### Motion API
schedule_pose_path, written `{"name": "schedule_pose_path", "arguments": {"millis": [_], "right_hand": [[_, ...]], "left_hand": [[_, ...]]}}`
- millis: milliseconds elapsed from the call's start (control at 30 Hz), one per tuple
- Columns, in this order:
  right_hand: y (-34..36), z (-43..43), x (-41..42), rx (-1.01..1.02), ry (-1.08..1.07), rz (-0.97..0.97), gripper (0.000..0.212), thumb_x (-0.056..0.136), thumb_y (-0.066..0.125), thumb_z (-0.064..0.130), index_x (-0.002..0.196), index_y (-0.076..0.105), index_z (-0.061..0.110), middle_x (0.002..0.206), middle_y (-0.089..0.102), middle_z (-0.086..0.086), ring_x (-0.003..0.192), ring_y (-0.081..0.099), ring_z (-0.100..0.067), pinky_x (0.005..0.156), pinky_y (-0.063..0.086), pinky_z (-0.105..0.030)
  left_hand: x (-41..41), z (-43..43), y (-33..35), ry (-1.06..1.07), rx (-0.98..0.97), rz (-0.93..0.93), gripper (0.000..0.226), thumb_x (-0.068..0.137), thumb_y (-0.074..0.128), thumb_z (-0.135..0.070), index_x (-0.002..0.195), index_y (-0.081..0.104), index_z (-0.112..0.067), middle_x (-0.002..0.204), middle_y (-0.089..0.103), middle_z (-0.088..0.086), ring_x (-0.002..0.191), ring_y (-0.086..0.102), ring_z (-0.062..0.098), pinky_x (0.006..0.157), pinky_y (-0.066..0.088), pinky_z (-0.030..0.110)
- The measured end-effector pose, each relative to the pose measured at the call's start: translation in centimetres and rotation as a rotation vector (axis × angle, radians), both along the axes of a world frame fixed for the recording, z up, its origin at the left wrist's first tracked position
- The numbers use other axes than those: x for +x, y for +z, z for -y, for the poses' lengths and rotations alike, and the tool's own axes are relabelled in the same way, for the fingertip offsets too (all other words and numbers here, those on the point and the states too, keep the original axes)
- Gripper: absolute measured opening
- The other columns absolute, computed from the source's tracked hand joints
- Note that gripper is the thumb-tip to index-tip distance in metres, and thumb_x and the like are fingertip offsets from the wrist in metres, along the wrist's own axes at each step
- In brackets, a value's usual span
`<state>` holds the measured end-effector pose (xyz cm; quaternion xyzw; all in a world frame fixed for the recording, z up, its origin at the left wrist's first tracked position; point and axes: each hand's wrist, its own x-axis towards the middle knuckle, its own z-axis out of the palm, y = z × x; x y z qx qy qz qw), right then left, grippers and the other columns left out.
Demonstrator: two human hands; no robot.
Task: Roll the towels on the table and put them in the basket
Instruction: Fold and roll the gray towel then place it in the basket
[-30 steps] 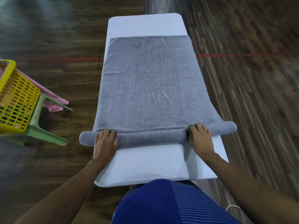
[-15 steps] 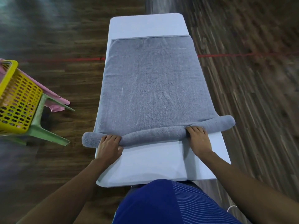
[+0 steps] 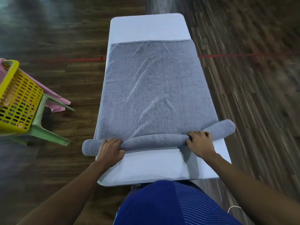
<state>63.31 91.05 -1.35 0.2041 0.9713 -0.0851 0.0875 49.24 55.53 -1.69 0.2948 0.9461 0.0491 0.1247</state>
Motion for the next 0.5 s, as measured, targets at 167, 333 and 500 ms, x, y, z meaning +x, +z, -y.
{"name": "schedule_pose_path", "arguments": {"millis": [167, 333, 500], "right_hand": [[-0.2, 0.5, 0.3, 0.005, -0.04, 0.077, 0.026, 0.092, 0.043, 0.036, 0.107, 0.06, 0.024, 0.11, 0.068, 0.0, 0.107, 0.056, -0.02, 0.092, 0.028, -0.039], [-0.2, 0.1, 0.7, -0.016, -0.01, -0.063, 0.027, 0.085, 0.056, 0.031, 0.11, 0.057, 0.02, 0.108, 0.062, -0.001, 0.104, 0.053, -0.023, 0.089, 0.029, -0.04], [-0.6, 0.4, 0.9, -0.029, -0.043, -0.08, 0.029, 0.086, 0.057, 0.025, 0.114, 0.054, 0.02, 0.107, 0.063, -0.002, 0.102, 0.055, -0.026, 0.087, 0.034, -0.041]], "left_hand": [[0.0, -0.5, 0.6, 0.053, 0.0, 0.079, 0.033, 0.08, 0.041, -0.035, 0.097, 0.063, -0.017, 0.099, 0.068, 0.004, 0.094, 0.06, 0.024, 0.087, 0.041, 0.038], [-0.6, -0.8, 1.0, 0.128, 0.016, 0.279, 0.009, 0.091, 0.046, -0.028, 0.094, 0.045, -0.02, 0.08, 0.062, 0.003, 0.07, 0.057, 0.022, 0.062, 0.038, 0.034], [-0.2, 0.1, 0.0, 0.147, 0.149, -0.055, 0.01, 0.088, 0.059, -0.017, 0.095, 0.053, -0.014, 0.09, 0.057, 0.008, 0.083, 0.054, 0.028, 0.076, 0.044, 0.042]]}}
